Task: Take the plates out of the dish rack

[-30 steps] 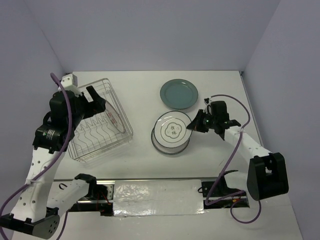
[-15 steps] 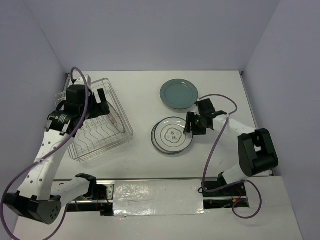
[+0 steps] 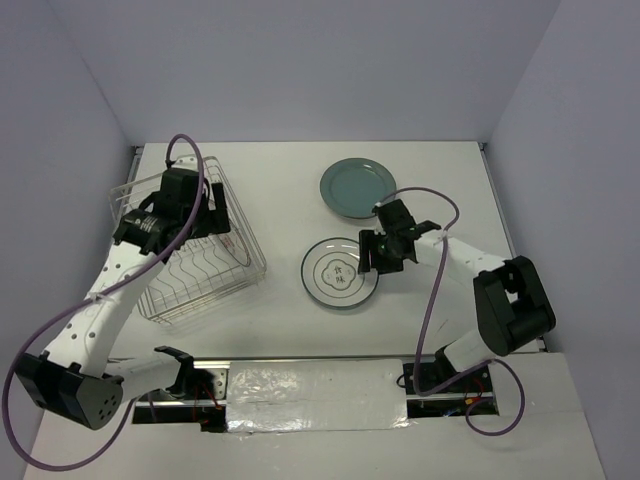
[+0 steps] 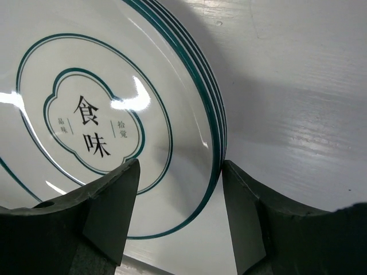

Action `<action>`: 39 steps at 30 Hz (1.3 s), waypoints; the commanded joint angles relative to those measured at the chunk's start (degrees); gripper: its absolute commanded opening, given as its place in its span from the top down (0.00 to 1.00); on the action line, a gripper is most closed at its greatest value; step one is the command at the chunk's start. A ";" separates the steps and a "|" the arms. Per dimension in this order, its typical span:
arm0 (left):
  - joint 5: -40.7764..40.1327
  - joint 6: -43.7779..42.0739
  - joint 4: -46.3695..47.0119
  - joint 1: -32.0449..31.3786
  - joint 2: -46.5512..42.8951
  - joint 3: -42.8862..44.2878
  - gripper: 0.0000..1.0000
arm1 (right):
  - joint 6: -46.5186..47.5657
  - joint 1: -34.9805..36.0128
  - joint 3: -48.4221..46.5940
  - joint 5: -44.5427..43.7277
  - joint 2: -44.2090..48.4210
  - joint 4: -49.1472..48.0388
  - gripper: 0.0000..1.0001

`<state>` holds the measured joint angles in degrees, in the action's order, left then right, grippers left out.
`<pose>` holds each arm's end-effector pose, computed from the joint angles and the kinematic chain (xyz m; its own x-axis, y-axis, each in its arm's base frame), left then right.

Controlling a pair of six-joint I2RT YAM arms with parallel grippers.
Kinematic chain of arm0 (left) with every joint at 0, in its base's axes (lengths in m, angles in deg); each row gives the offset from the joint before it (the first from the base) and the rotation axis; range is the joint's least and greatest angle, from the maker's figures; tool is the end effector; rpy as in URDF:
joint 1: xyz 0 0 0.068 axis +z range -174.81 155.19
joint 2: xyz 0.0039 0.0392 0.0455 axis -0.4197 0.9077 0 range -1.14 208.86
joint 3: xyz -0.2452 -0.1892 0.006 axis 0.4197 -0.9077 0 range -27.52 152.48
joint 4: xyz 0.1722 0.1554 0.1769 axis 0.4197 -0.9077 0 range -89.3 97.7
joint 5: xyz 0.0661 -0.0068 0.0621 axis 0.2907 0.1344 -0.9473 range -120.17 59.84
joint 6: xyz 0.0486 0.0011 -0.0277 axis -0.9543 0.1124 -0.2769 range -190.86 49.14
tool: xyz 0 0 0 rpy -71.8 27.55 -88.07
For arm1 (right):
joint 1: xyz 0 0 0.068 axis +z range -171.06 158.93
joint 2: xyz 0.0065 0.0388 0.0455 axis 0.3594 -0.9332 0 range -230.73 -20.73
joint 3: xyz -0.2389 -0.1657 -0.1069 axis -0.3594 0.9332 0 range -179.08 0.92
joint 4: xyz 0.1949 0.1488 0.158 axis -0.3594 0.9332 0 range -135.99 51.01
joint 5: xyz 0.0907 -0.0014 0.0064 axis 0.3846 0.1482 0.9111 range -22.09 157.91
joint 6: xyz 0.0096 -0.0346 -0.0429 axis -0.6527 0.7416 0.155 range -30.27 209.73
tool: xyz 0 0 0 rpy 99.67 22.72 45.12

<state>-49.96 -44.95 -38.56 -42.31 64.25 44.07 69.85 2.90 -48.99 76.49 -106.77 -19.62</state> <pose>0.2401 -0.0620 0.4067 -0.5677 -0.2523 -0.7836 -0.2362 0.9618 -0.1385 0.2810 0.1312 0.2005 -0.9203 -0.0411 -0.3891 -0.1613 0.9459 0.2814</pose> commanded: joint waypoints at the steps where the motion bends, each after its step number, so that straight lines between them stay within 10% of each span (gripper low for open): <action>1: -2.53 1.42 1.52 -0.87 1.14 0.04 0.01 | -0.34 0.99 -2.56 -2.32 3.68 0.86 0.33; 14: -8.41 7.22 1.35 -2.19 10.81 1.27 0.35 | -0.42 1.35 -4.67 -12.18 14.84 8.87 0.30; 20: -10.35 12.93 -0.58 -2.98 13.63 4.08 0.76 | 0.54 1.61 -4.67 -12.00 16.69 9.40 0.30; 31: -14.83 19.17 -7.69 -3.51 13.89 9.43 1.00 | 2.21 1.61 -3.97 -9.99 16.96 7.82 0.30; 39: -29.13 20.84 -23.33 -4.30 15.65 27.17 1.00 | 3.71 1.61 -6.34 -5.59 18.01 7.82 0.30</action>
<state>-69.47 -27.01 -57.03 -46.03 80.18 63.22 72.21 4.10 -51.79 68.97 -90.86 -10.84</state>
